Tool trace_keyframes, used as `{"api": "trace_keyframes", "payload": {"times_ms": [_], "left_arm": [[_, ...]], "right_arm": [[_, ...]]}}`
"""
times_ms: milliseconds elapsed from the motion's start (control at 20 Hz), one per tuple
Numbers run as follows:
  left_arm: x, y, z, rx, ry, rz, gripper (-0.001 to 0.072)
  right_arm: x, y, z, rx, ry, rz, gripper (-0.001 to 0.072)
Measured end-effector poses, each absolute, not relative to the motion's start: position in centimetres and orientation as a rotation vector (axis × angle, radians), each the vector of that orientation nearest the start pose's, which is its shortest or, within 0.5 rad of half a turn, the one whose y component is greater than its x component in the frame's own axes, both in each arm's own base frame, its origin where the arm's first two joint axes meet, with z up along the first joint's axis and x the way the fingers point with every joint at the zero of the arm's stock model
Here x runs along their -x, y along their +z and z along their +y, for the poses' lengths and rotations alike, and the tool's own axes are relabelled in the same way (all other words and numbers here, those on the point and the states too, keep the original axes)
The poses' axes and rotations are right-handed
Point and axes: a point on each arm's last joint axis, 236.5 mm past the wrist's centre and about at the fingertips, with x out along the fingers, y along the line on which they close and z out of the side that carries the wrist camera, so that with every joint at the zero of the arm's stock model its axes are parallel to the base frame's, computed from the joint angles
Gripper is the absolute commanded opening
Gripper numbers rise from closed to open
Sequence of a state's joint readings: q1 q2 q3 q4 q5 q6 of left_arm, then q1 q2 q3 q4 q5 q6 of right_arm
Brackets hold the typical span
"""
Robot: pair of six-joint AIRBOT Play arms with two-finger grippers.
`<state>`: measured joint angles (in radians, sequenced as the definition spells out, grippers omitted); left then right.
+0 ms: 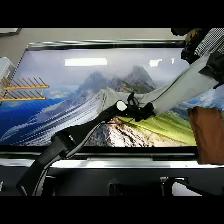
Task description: Fold the clothes and pants, and hang the long-sleeved shirts on hangers.
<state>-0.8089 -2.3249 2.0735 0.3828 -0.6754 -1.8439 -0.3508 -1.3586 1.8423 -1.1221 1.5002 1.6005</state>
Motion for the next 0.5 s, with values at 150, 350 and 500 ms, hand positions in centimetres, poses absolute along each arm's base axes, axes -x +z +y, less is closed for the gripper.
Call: {"api": "trace_keyframes", "payload": {"times_ms": [150,350,500], "left_arm": [[-37.8,-5.7,-59.3,1.016,-0.774,1.416,0.0015],[-39.8,-2.7,-55.5,0.922,-0.862,1.409,0.0014],[-43.1,1.8,-49.2,0.810,-0.891,1.356,0.0015]], "right_arm": [[-42.9,22.2,-4.7,-0.446,0.067,0.925,0.0042],[-43.3,22.0,-4.0,-0.466,0.101,0.927,0.0042],[-44.1,21.7,-1.9,-0.503,0.168,0.937,0.0042]]}}
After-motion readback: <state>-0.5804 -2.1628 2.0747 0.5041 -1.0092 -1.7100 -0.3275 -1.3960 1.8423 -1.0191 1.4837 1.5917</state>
